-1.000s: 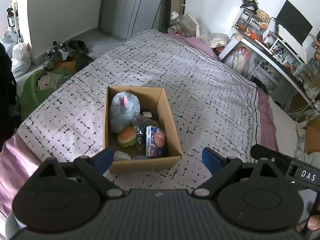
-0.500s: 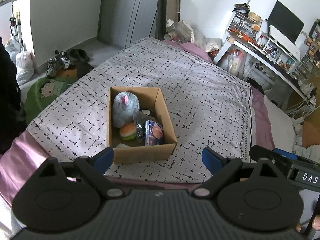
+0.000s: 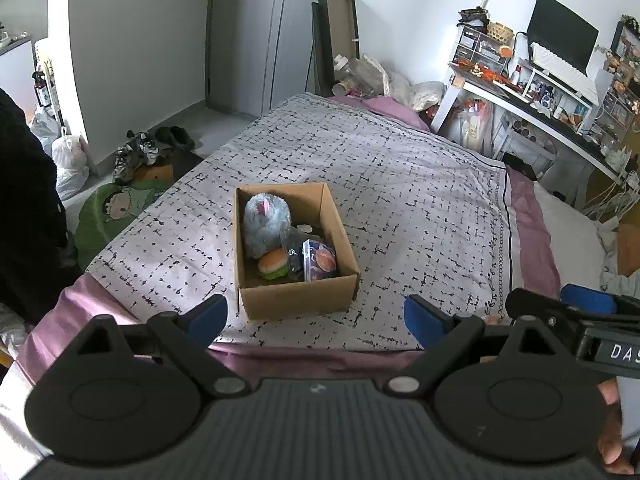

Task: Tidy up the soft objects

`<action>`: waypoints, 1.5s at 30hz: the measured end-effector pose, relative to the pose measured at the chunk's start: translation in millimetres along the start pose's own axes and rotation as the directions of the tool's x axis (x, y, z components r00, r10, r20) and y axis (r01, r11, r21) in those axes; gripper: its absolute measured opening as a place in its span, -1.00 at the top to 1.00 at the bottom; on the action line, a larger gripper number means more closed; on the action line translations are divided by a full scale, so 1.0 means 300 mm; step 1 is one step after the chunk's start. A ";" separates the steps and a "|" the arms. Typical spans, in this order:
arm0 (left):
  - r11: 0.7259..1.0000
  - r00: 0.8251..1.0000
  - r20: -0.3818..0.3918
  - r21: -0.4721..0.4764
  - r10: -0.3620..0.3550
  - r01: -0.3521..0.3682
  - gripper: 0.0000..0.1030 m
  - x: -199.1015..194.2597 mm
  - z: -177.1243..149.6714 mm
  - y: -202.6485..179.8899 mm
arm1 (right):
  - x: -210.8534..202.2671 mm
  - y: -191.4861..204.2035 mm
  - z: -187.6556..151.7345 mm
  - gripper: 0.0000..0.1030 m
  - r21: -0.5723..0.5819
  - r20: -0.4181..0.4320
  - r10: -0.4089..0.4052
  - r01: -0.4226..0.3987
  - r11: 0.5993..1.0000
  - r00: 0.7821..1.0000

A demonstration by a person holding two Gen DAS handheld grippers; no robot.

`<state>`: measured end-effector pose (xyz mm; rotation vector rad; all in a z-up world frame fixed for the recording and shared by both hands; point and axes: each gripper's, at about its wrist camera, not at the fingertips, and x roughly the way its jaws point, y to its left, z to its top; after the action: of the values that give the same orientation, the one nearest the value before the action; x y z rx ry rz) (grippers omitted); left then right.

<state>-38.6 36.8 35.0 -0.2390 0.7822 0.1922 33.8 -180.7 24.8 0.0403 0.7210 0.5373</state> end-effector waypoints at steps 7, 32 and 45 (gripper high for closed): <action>1.000 1.000 0.014 0.004 0.014 -0.014 -0.83 -0.044 -0.027 -0.012 | -0.037 -0.003 -0.019 -1.00 0.001 0.009 -0.007 0.007 1.000 1.000; 0.999 0.999 0.046 0.028 0.019 -0.020 -0.83 -0.107 -0.041 -0.032 | -0.076 0.006 -0.022 -1.00 -0.026 0.020 -0.021 0.022 0.999 1.000; 0.999 0.999 0.043 0.040 0.031 -0.033 -0.83 -0.098 -0.041 -0.037 | -0.068 -0.004 -0.028 -1.00 -0.023 0.024 -0.030 0.031 0.999 0.999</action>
<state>-64.4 20.5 49.3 -0.1832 0.7479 0.2106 16.2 -193.0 30.8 0.0139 0.6912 0.5153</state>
